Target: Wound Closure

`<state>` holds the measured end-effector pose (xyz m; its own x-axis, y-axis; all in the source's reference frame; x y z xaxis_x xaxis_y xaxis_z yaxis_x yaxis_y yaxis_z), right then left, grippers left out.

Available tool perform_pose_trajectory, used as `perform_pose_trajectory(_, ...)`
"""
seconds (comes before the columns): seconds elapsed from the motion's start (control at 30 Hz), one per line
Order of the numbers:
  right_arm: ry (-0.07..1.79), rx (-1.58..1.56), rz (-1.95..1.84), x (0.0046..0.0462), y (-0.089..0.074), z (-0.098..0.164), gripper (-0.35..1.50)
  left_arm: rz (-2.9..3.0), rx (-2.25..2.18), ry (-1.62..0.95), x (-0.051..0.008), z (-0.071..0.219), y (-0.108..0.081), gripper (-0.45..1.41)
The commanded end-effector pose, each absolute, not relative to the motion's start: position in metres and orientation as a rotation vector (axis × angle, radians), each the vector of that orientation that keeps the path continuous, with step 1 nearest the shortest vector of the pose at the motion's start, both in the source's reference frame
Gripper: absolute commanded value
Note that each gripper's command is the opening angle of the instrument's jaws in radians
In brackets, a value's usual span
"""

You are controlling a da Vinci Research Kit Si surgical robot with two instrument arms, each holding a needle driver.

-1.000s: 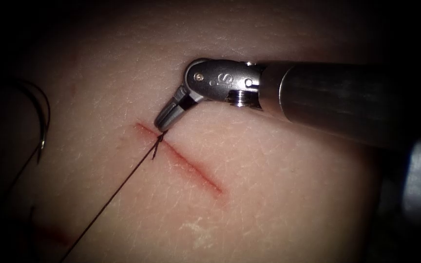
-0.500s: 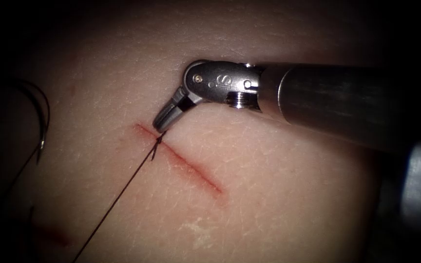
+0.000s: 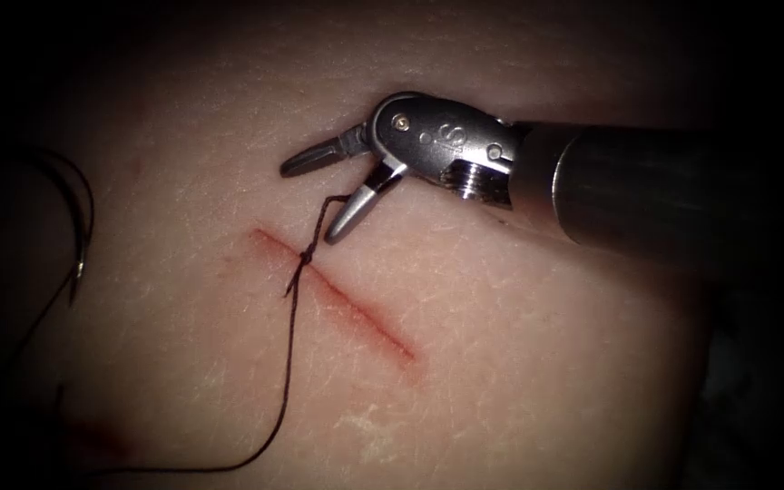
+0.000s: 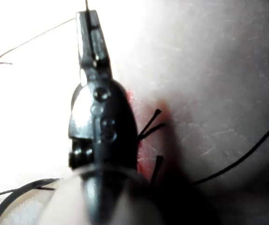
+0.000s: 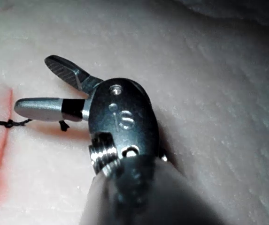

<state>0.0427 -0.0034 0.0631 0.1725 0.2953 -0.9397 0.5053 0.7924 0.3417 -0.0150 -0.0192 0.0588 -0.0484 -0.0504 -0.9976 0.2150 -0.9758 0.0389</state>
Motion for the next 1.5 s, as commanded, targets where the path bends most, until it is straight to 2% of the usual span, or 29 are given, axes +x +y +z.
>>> perform_pose_trajectory(0.03, 1.446, 0.688, -0.137, 0.0428, -0.003, 0.063, 1.3, -2.145, 2.029, 0.174, -0.0156, 0.06, -0.019, -0.45)
perform_pose_trajectory(0.13, 1.474, 0.607, -0.069, 0.0412, -0.001, 0.061, 1.28, -2.156, 2.008, 0.123, -0.016, 0.06, -0.018, -0.45)
perform_pose_trajectory(0.2, 1.473, 0.514, -0.01, 0.0398, -0.001, 0.061, 1.18, -2.162, 2.016, 0.091, -0.0162, 0.059, -0.017, -0.45)
perform_pose_trajectory(0.27, 1.46, 0.442, 0.048, 0.0387, -0.001, 0.06, 1.16, -2.155, 2.034, 0.037, -0.0163, 0.059, -0.016, -0.45)
perform_pose_trajectory(0.33, 1.478, 0.386, 0.129, 0.0377, -0.002, 0.06, 1.03, -2.125, 2.062, -0.01, -0.0167, 0.058, -0.015, -0.45)
perform_pose_trajectory(0.5, 1.469, 0.285, 0.242, 0.0371, -0.006, 0.061, 0.98, -2.047, 2.059, -0.059, -0.0177, 0.058, -0.011, -0.45)
perform_pose_trajectory(0.67, 1.505, 0.23, 0.285, 0.0388, -0.011, 0.062, 0.74, -2.036, 1.993, -0.026, -0.0179, 0.058, -0.008, -0.45)
perform_pose_trajectory(0.7, 1.509, 0.22, 0.288, 0.0396, -0.011, 0.063, 0.56, -2.041, 1.988, -0.037, -0.018, 0.058, -0.008, -0.45)
perform_pose_trajectory(0.77, 1.514, 0.217, 0.29, 0.0402, -0.012, 0.063, 0.39, -2.058, 1.969, -0.055, -0.0182, 0.058, -0.007, -0.45)
perform_pose_trajectory(1.1, 1.536, 0.225, 0.285, 0.0434, -0.014, 0.065, 0.37, -2.049, 1.966, -0.098, -0.0195, 0.061, -0.003, -0.45)
perform_pose_trajectory(1.3, 1.547, 0.253, 0.28, 0.0454, -0.016, 0.066, 0.19, -2.091, 1.942, -0.13, -0.0212, 0.063, -0.002, -0.45)
perform_pose_trajectory(1.37, 1.557, 0.261, 0.268, 0.0457, -0.017, 0.066, 0.05, -2.123, 1.923, -0.145, -0.0217, 0.064, -0.001, -0.45)
perform_pose_trajectory(1.43, 1.567, 0.269, 0.258, 0.0459, -0.017, 0.066, -0.2, -2.141, 1.914, -0.152, -0.0222, 0.064, -0.001, -0.45)
perform_pose_trajectory(1.5, 1.572, 0.274, 0.254, 0.0461, -0.017, 0.065, -0.25, -2.153, 1.908, -0.158, -0.0225, 0.065, -0.001, -0.45)
